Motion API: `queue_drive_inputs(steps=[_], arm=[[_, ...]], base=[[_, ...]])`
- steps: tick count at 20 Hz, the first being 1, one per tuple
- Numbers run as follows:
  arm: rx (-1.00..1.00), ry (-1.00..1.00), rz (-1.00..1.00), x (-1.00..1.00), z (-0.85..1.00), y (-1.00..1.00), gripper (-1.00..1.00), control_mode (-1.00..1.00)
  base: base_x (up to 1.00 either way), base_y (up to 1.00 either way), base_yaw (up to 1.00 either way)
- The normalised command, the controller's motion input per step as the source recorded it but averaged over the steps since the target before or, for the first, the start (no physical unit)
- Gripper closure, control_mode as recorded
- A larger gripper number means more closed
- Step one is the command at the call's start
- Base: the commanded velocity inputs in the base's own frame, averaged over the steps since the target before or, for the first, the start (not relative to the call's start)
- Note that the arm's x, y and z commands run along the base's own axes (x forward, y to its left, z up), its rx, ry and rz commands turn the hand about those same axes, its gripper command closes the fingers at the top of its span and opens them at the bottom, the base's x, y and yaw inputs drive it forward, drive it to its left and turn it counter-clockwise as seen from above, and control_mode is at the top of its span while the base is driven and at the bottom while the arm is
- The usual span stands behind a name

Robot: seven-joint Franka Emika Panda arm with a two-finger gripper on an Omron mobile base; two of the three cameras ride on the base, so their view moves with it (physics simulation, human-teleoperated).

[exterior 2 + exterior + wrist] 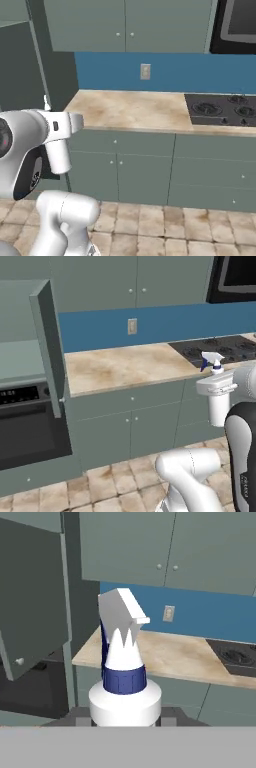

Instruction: Move the cutting board and knife to the sink. Then move spray from the cabinet to the counter.

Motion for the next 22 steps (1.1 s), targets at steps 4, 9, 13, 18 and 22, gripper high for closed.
queue_drive_inputs(steps=[4,9,13,18,22], arm=[[0.0,0.0,0.0,0.0,0.0,0.0,1.0,1.0],[0.0,0.0,0.0,0.0,0.0,0.0,1.0,1.0],[0.0,0.0,0.0,0.0,0.0,0.0,1.0,1.0],[0.0,0.0,0.0,0.0,0.0,0.0,1.0,1.0],[0.0,0.0,0.0,0.0,0.0,0.0,1.0,1.0]], base=[[0.96,0.05,-0.05],[0.84,-0.1,0.0],[0.54,-0.45,0.01],[0.47,-0.45,0.11],[0.39,-0.34,0.15]])
